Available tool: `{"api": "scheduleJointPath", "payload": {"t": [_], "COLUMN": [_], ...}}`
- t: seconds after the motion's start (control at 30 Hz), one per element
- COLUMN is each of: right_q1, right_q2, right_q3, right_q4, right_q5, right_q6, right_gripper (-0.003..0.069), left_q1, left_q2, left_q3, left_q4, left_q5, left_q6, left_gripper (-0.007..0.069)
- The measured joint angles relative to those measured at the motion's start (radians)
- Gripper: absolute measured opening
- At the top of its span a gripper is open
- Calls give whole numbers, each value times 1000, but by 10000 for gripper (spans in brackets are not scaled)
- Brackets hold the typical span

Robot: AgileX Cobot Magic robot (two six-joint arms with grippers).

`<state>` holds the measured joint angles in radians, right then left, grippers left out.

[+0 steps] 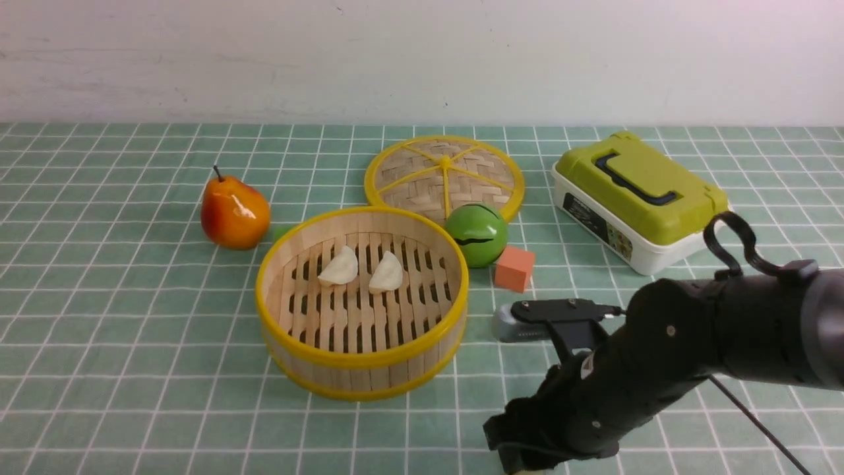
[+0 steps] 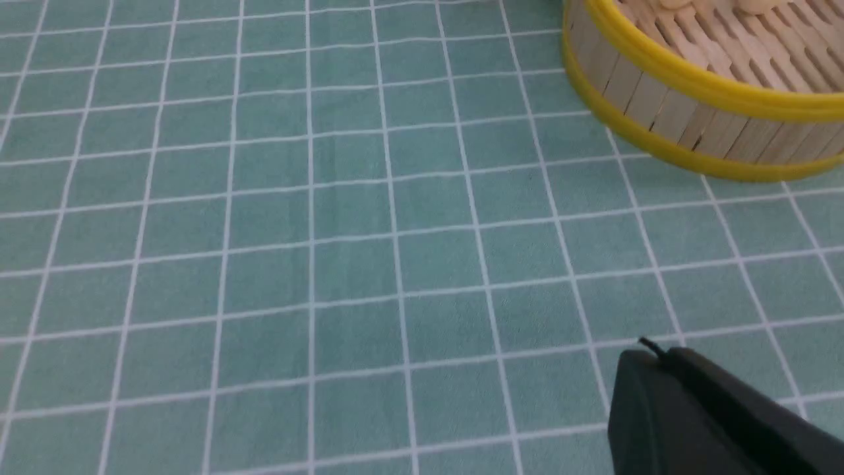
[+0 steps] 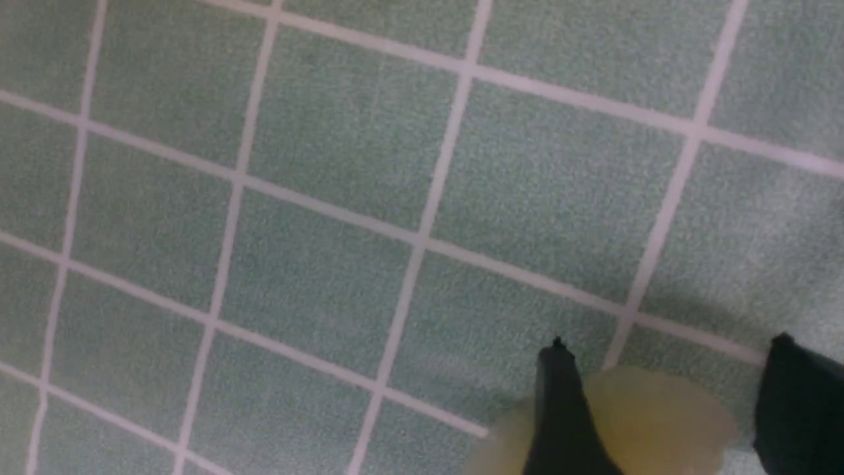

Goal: Put the dumplings into the steamer on the table with the blue tablecloth.
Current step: 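Reach for and grasp a dumpling lying on the table beside the steamer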

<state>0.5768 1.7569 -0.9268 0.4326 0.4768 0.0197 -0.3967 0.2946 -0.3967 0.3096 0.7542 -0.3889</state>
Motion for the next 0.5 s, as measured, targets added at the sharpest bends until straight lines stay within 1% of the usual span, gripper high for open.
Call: {"api": "scheduleJointPath", "payload": {"t": [0.03, 0.1, 0.13, 0.17, 0.2, 0.37, 0.5], "right_q1": [2, 18, 23, 23, 24, 24, 24], "right_q2": [0, 0, 0, 0, -4, -40, -73], "right_q3": [-1, -1, -1, -1, -1, -11, -140], "right_q4": [0, 7, 13, 13, 15, -19, -31], "right_q5": [0, 8, 20, 20, 31, 109, 215], "right_q6": [0, -14, -20, -20, -20, -41, -57], "right_gripper": [363, 283, 228, 219, 174, 174, 174], "left_q1": [0, 0, 0, 0, 0, 0, 0], "left_q2": [0, -7, -7, -7, -7, -7, -7], "left_q3": [3, 24, 30, 30, 33, 33, 36], "left_q4": [0, 1, 1, 1, 1, 1, 1], "left_q5": [-6, -78, -100, -100, -111, -122, -125], "left_q6": [-1, -7, -12, -12, -17, -22, -22], "left_gripper": [-14, -14, -14, -14, -14, -14, -14]}}
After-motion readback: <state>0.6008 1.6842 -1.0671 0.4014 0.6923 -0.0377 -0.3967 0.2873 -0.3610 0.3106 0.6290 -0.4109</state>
